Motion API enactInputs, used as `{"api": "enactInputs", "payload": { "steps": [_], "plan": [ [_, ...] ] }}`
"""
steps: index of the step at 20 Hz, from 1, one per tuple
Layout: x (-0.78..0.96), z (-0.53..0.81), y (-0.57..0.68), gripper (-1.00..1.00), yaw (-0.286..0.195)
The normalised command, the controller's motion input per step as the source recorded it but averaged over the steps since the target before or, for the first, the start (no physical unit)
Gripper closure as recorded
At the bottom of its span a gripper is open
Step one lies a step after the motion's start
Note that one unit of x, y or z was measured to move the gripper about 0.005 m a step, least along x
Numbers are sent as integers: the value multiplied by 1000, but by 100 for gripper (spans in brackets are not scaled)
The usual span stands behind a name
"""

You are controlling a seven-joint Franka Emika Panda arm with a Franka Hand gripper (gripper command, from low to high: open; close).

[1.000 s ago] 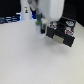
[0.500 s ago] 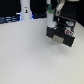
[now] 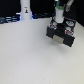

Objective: Open the kcup holder, insert the kcup into the holder, and close the kcup holder

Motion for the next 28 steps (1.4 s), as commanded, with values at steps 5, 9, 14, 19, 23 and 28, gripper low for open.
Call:
{"api": "enactInputs", "payload": {
  "steps": [5,9,14,19,23,28],
  "plan": [
    [26,-4,597,100,50],
    [-20,-22,539,100,68],
    [-203,-48,451,100,100],
    [-323,-57,348,100,111],
    [-302,-119,176,100,94],
    [-135,-228,45,100,60]
  ]
}}
